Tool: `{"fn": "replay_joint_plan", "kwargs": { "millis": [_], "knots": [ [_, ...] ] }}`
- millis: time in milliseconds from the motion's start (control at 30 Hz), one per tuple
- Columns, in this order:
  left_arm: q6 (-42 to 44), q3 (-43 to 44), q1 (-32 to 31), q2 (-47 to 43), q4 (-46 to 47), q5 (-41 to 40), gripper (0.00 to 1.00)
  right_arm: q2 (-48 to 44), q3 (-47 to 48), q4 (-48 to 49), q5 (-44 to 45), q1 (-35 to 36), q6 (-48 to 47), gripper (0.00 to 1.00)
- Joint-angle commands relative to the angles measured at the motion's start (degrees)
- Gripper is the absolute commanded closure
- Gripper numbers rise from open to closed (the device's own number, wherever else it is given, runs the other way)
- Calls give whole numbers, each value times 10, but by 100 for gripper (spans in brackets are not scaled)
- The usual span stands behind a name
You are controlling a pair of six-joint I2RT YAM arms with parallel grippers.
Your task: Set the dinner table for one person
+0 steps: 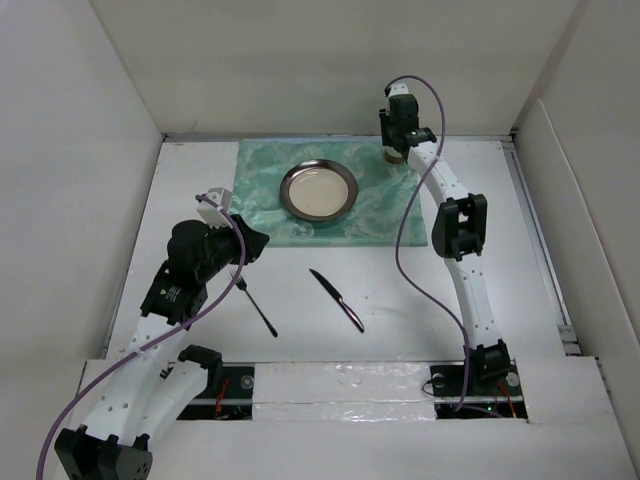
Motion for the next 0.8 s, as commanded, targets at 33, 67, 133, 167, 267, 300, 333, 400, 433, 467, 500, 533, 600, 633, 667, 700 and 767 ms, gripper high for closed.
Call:
{"fn": "replay_joint_plan", "kwargs": {
  "millis": [33, 67, 133, 167, 267, 300, 333, 400, 433, 467, 500, 533, 600, 633, 667, 700, 767],
  "knots": [
    [4, 24, 3, -6, 19, -1, 81, -40, -8, 43, 13, -3, -6, 54],
    [4, 24, 3, -6, 21, 2, 81, -51, -14, 46, 11, -3, -2, 46],
    [3, 25, 3, -7, 21, 0, 81, -101, -28, 52, -3, -3, 8, 41],
    [3, 25, 3, -7, 21, 0, 81, -121, -36, 61, -12, -3, 14, 36],
    [2, 24, 3, -14, 21, 2, 80, -228, -100, 76, -22, 10, 25, 34],
    [3, 25, 3, -15, 22, 0, 80, -264, -179, 88, -29, 10, 31, 34],
    [2, 25, 3, -18, 22, -1, 80, -302, -231, 122, -36, 26, 48, 37],
    [2, 24, 3, -21, 22, 3, 80, -428, -351, 168, -78, 40, 86, 66],
    [2, 24, 3, -25, 22, 2, 81, -469, -476, 210, -97, 48, 100, 80],
    [2, 24, 3, -28, 22, 3, 82, -551, -542, 233, -110, 74, 132, 100],
    [3, 24, 3, -28, 22, 0, 88, -589, -609, 270, -118, 90, 147, 100],
    [4, 25, 3, -28, 17, -1, 94, -625, -741, 325, -120, 133, 157, 100],
    [4, 25, 3, -32, 15, -3, 100, -705, -852, 373, -110, 176, 187, 100],
    [3, 24, 3, -36, 15, -3, 100, -725, -894, 393, -105, 200, 195, 100],
    [2, 24, 3, -37, 15, -2, 100, -743, -954, 387, -99, 224, 199, 100],
    [2, 25, 3, -36, 16, -2, 100, -759, -975, 374, -54, 286, 206, 100],
    [-1, 26, 3, -36, 15, -10, 100, -804, -1014, 312, 57, 363, 218, 100]
  ]
}}
